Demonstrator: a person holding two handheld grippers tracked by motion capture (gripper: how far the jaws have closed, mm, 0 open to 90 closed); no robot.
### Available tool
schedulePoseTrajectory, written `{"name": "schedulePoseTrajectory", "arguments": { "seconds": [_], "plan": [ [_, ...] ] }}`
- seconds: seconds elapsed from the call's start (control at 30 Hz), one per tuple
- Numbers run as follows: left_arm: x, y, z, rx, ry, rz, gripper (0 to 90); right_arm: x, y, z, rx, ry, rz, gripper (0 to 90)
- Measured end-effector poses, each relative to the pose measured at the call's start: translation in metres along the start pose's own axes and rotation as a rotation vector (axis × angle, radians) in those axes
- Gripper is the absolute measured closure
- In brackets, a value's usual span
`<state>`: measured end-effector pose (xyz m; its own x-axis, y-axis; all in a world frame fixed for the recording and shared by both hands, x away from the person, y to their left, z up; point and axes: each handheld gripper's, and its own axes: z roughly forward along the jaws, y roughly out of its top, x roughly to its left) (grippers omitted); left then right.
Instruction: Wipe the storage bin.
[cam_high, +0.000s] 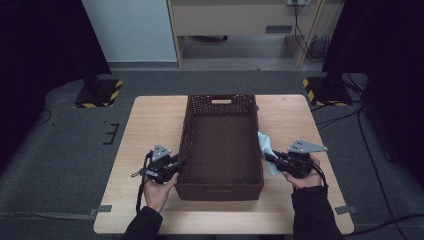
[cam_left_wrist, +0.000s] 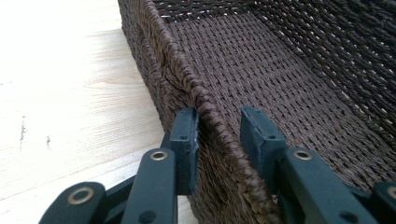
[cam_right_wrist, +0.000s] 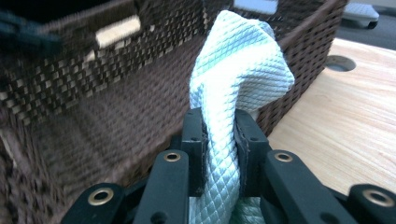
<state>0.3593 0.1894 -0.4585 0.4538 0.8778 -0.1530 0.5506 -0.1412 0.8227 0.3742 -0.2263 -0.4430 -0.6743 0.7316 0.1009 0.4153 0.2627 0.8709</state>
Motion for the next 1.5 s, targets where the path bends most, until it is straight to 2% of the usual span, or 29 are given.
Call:
{"name": "schedulePoseTrajectory", "arguments": {
  "seconds": [0.07,0.23,0.4,0.47,0.5,0.6,0.67,0.73,0.87,0.93,1.0,1.1,1.2,1.27,1.5],
  "plan": [
    [0.0,0.0,0.0,-0.002,0.004,0.005,66.1,0.002,-0.005,0.008,0.042,-0.012,-0.012,77.2],
    [0.001,-0.001,-0.001,-0.013,0.013,0.015,60.7,-0.005,-0.02,0.019,0.106,-0.027,0.023,77.2],
    [0.001,0.0,-0.005,-0.034,0.01,0.029,52.3,-0.004,-0.046,0.046,0.282,-0.026,0.025,77.2],
    [0.001,0.0,-0.009,-0.038,-0.002,0.036,50.3,0.0,-0.051,0.054,0.325,-0.031,0.02,77.2],
    [0.001,0.0,-0.011,-0.039,-0.01,0.037,48.8,0.001,-0.053,0.056,0.328,-0.038,0.02,77.2],
    [0.001,-0.003,-0.015,-0.025,-0.022,0.049,48.3,-0.001,-0.055,0.054,0.317,-0.028,0.066,77.1],
    [0.001,-0.005,-0.017,-0.013,-0.028,0.055,49.3,-0.003,-0.054,0.049,0.31,-0.029,0.065,77.1],
    [0.001,-0.006,-0.016,-0.006,-0.039,0.057,51.0,-0.002,-0.045,0.038,0.252,-0.039,0.062,77.0],
    [-0.002,-0.007,-0.012,0.02,-0.047,0.065,57.4,0.006,-0.022,0.006,0.068,-0.027,0.033,77.0],
    [-0.003,-0.007,-0.013,0.018,-0.047,0.061,61.2,0.011,-0.013,-0.007,0.01,-0.018,0.016,77.1],
    [-0.004,-0.007,-0.012,0.018,-0.043,0.048,64.4,0.017,-0.009,-0.014,-0.012,0.007,0.003,77.1],
    [-0.006,-0.006,-0.012,0.018,-0.027,0.039,67.3,0.023,-0.015,-0.01,0.026,0.005,-0.009,77.2],
    [-0.007,-0.006,-0.012,0.015,-0.016,0.033,68.5,0.018,-0.023,-0.006,0.045,-0.007,0.026,77.2],
    [-0.007,-0.006,-0.011,0.011,-0.013,0.027,68.8,0.015,-0.03,-0.003,0.076,-0.017,0.027,77.3],
    [-0.009,-0.004,-0.006,0.001,0.006,0.025,69.0,0.015,-0.059,0.028,0.266,-0.01,0.044,77.2]
  ]
}}
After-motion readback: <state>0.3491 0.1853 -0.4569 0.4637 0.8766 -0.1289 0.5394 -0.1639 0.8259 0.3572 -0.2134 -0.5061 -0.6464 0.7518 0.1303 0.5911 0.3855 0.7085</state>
